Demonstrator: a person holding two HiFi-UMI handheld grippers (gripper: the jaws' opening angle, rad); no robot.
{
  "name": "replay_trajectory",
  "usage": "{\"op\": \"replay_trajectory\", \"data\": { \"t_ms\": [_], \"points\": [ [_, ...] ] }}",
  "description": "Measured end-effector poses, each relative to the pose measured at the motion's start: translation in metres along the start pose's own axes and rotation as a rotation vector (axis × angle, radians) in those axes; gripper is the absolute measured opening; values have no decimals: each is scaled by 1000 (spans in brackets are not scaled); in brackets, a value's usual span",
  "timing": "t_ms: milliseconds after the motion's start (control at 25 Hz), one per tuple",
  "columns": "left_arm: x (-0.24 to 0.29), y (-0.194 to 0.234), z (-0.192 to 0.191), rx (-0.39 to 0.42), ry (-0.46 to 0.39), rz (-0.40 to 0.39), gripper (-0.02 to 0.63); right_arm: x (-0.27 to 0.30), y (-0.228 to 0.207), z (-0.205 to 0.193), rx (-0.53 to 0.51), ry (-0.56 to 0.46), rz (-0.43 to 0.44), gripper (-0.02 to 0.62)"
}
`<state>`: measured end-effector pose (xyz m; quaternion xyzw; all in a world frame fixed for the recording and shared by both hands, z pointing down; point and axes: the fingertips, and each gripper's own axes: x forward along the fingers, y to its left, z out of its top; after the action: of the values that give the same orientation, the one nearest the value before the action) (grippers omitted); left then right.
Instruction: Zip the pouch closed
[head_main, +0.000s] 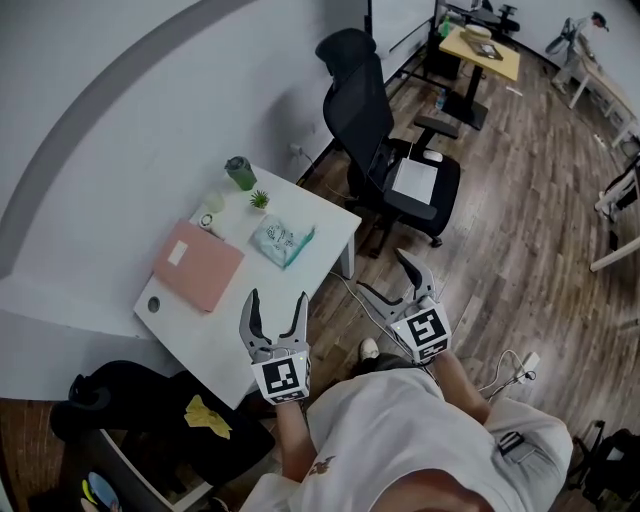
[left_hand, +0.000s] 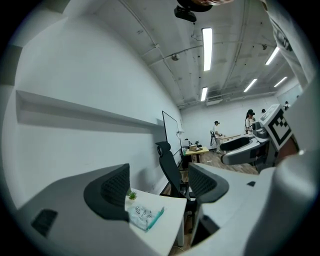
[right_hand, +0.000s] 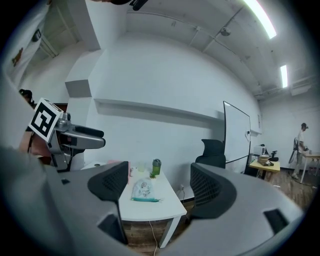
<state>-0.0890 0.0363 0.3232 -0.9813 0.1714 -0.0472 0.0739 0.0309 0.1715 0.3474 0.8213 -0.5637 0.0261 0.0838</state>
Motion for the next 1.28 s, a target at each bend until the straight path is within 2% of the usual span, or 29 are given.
{"op": "replay_trajectory", "data": {
  "t_ms": [280, 800, 1280],
  "points": [
    [30, -5, -3, 5, 31, 35, 365, 28, -28, -6, 15, 2, 51, 380],
    [78, 7, -16, -11, 48, 84, 364, 85, -52, -14, 12, 9, 105, 374],
    [162, 36, -41, -15, 93, 43, 360, 170, -85, -26, 16, 56, 118, 370]
  ]
}}
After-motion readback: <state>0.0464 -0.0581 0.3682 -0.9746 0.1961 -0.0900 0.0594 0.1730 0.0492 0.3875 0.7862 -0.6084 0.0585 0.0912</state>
